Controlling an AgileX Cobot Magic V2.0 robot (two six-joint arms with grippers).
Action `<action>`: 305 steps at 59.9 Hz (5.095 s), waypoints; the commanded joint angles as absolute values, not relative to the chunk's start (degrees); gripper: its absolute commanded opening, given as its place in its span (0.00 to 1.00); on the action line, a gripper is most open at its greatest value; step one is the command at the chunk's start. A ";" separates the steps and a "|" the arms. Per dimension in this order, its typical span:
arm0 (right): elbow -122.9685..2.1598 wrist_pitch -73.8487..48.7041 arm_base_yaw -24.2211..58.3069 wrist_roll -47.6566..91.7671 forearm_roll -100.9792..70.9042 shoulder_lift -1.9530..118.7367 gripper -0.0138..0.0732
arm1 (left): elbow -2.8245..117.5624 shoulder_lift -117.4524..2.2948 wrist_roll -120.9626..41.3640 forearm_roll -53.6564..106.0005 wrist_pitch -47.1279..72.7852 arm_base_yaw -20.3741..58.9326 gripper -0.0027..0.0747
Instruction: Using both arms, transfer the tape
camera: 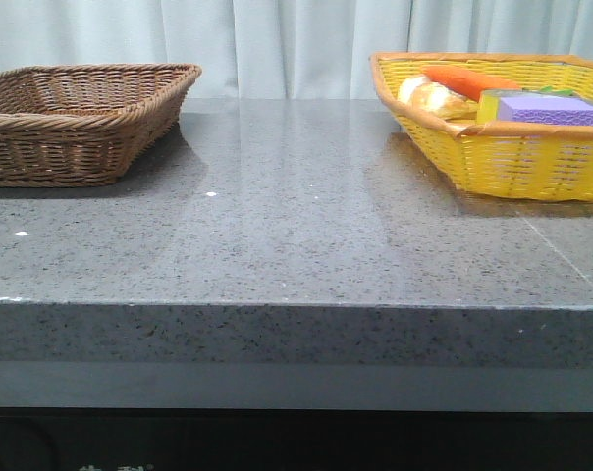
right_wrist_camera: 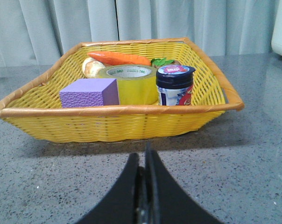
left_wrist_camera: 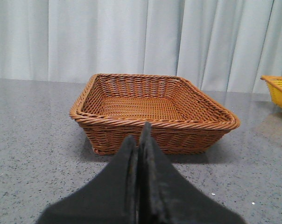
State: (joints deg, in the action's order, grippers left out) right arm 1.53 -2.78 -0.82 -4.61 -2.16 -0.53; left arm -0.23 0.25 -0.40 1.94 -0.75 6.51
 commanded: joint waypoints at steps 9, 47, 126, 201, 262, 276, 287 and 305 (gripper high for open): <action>1.22 2.12 -1.10 -4.70 -1.56 -1.91 0.08 | -0.60 1.28 -0.31 2.39 -5.50 6.94 0.01; 1.22 2.12 -1.10 -4.70 -1.56 -1.91 0.08 | -0.60 1.28 -0.31 2.39 -7.85 6.94 0.01; -49.81 -41.35 -1.10 -4.70 0.00 30.80 0.08 | 54.68 -32.39 -0.31 2.54 36.27 6.94 0.01; -49.64 -45.95 -1.10 -4.70 3.02 36.10 0.78 | 54.60 -43.38 -1.26 3.32 38.07 6.94 0.67; -91.81 -56.41 -2.04 -10.43 3.34 83.23 0.78 | 53.91 -43.52 -29.17 31.31 40.33 24.30 0.67; -106.44 -64.90 -5.55 -6.57 -4.90 97.58 0.78 | 53.91 -43.52 -13.98 14.94 39.74 25.48 0.59; -113.88 -69.41 -6.79 -4.58 -5.51 105.85 0.78 | 53.91 -43.52 -12.01 14.27 39.25 25.48 0.59; -117.20 -67.68 -6.79 -4.37 -8.64 113.61 0.78 | 53.91 -43.52 -11.84 14.27 38.89 25.48 0.59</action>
